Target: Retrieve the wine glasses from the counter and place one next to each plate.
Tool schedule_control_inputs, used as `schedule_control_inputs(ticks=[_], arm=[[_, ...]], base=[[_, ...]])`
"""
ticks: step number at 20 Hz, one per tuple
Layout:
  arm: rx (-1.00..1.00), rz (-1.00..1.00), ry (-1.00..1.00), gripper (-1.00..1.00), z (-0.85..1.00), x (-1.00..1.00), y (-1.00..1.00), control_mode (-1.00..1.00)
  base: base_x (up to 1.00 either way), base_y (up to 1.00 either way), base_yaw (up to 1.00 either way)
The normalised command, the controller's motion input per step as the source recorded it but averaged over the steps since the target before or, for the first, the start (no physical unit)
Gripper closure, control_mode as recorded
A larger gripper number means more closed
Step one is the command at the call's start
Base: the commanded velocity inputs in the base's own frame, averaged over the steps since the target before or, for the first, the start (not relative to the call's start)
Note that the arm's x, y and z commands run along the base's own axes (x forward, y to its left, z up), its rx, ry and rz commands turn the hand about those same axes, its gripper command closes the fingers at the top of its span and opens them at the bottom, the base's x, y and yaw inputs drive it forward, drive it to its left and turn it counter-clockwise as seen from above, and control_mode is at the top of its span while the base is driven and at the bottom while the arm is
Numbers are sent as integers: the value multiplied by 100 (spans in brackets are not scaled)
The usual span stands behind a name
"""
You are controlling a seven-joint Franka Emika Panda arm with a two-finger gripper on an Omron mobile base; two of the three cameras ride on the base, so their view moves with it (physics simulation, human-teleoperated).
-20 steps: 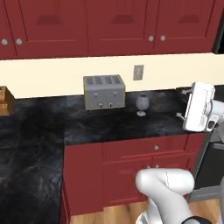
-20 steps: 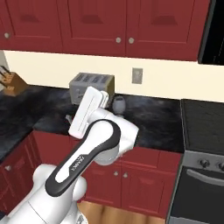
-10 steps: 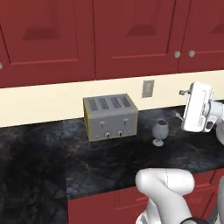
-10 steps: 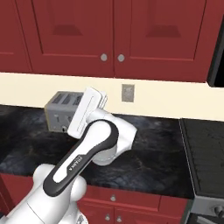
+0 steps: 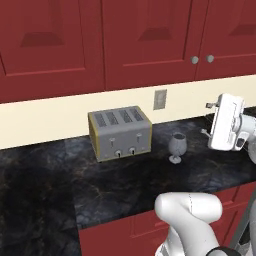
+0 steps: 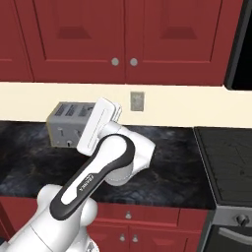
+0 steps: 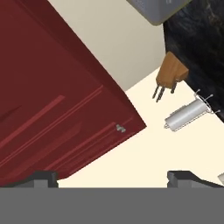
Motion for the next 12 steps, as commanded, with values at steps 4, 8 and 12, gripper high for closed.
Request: schedule_control_inputs(ticks=[4,8,12], arm=[[0,0,0,-100,0,0,0,100],[0,0,0,-100,0,0,0,100],[0,0,0,-100,0,0,0,100]], base=[[31,0,-18],[26,0,-5],[1,0,-19]])
